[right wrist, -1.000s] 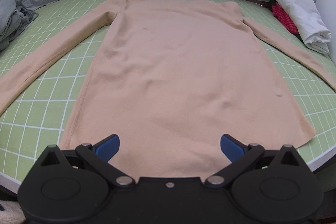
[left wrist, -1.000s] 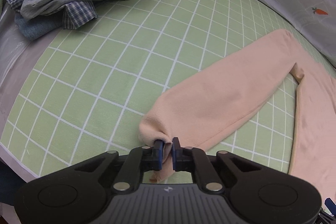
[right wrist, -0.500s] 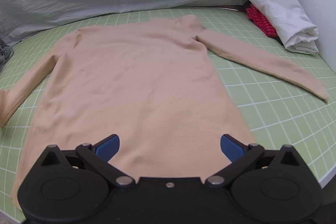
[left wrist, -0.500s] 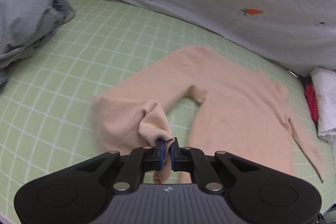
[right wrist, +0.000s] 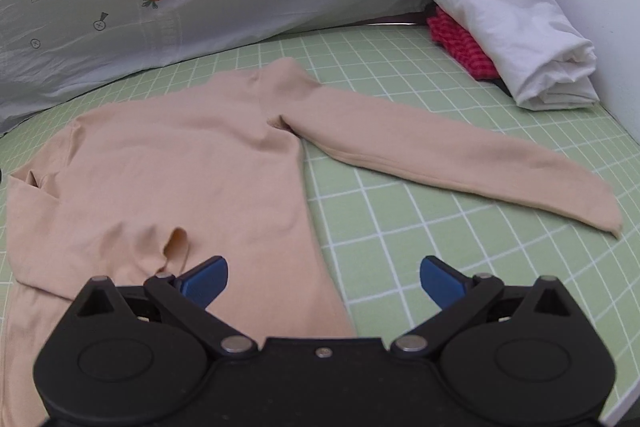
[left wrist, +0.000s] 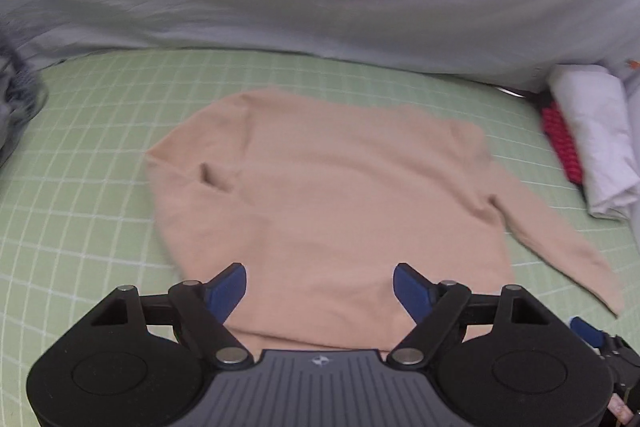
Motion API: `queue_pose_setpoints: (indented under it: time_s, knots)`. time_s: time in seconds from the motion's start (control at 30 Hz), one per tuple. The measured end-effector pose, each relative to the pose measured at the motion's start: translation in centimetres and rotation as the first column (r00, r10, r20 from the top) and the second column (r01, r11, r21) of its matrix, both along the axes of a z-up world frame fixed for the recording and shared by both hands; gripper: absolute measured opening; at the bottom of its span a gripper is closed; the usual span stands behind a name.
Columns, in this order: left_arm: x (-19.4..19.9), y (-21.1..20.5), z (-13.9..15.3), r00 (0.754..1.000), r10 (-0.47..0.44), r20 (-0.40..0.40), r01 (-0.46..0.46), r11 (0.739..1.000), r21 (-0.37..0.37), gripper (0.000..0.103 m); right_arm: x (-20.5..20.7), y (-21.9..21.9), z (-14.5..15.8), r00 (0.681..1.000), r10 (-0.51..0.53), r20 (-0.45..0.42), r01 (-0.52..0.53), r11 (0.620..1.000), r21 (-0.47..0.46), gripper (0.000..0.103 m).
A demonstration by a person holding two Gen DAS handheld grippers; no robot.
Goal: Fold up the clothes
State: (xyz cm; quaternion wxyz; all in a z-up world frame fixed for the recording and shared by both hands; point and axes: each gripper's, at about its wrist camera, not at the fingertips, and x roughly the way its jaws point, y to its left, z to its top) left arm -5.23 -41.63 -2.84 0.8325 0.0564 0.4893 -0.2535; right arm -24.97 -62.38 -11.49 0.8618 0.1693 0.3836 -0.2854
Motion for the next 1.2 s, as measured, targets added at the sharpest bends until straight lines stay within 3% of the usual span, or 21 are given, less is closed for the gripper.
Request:
queue_pose_setpoints:
  time_s: [0.2, 0.33, 0.4, 0.47, 0.53, 0.57, 0.63, 0.67, 0.8, 0.9, 1.03, 1.1, 1.13, 1.2]
  knots:
    - [3.7, 4.7, -2.1, 0.984, 0.172, -0.055, -0.169, 0.985, 0.046, 0.083, 6.1, 1.0, 0.1, 0.988, 0.149, 0.051, -0.153, 0.984, 0.089, 0.101]
    - [6.2, 7.8, -3.6, 0.955, 0.285, -0.087, -0.278, 0.957, 0.081, 0.083, 9.3, 3.2, -0.9, 0.953, 0.303, 0.021, -0.303, 0.945, 0.122, 0.094]
    - [7.3, 9.2, -4.2, 0.938, 0.333, -0.1, -0.324, 0.941, 0.097, 0.083, 10.2, 3.8, -1.6, 0.94, 0.341, -0.014, -0.336, 0.931, 0.141, 0.083]
    - [7.8, 9.2, -4.5, 0.937, 0.335, -0.102, -0.325, 0.94, 0.101, 0.083, 10.7, 4.0, -2.2, 0.931, 0.364, -0.036, -0.353, 0.92, 0.171, 0.068]
    - [8.2, 9.1, -4.8, 0.936, 0.337, -0.104, -0.326, 0.939, 0.108, 0.083, 10.8, 3.8, -2.4, 0.922, 0.385, -0.037, -0.372, 0.909, 0.187, 0.06]
    - [8.4, 9.0, -4.9, 0.936, 0.336, -0.104, -0.325, 0.939, 0.112, 0.083, 10.9, 3.7, -2.3, 0.913, 0.407, -0.033, -0.393, 0.897, 0.2, 0.04]
    - [8.9, 8.5, -5.3, 0.938, 0.33, -0.106, -0.318, 0.941, 0.115, 0.083, 11.1, 3.3, -2.0, 0.889, 0.458, -0.026, -0.44, 0.868, 0.232, 0.011]
    - [9.0, 8.2, -5.4, 0.94, 0.324, -0.108, -0.312, 0.943, 0.115, 0.083, 11.2, 3.0, -1.7, 0.885, 0.465, -0.02, -0.448, 0.862, 0.237, 0.009]
    - [9.7, 7.2, -5.5, 0.941, 0.325, -0.1, -0.315, 0.944, 0.103, 0.085, 11.2, 1.0, 0.5, 0.879, 0.468, 0.085, -0.476, 0.858, 0.195, 0.007]
    - [10.2, 6.4, -5.3, 0.937, 0.338, -0.086, -0.331, 0.94, 0.088, 0.086, 11.6, -2.7, 2.4, 0.903, 0.405, 0.144, -0.423, 0.897, 0.132, 0.007]
    - [10.7, 5.3, -5.1, 0.934, 0.349, -0.068, -0.345, 0.936, 0.069, 0.086, 11.5, -10.1, 3.8, 0.97, 0.2, 0.139, -0.198, 0.98, -0.024, 0.007]
    - [10.2, 5.4, -4.8, 0.938, 0.343, -0.055, -0.34, 0.939, 0.058, 0.086, 10.9, -13.5, 4.6, 0.996, 0.032, 0.084, -0.019, 0.99, -0.143, 0.007]
    - [9.7, 5.6, -4.5, 0.94, 0.339, -0.048, -0.336, 0.94, 0.054, 0.086, 10.7, -14.7, 4.9, 0.998, -0.032, 0.052, 0.042, 0.979, -0.198, 0.011]
    - [8.8, 6.1, -4.0, 0.943, 0.331, -0.033, -0.329, 0.943, 0.044, 0.086, 10.1, -15.8, 5.5, 0.994, -0.111, -0.013, 0.102, 0.95, -0.294, 0.037]
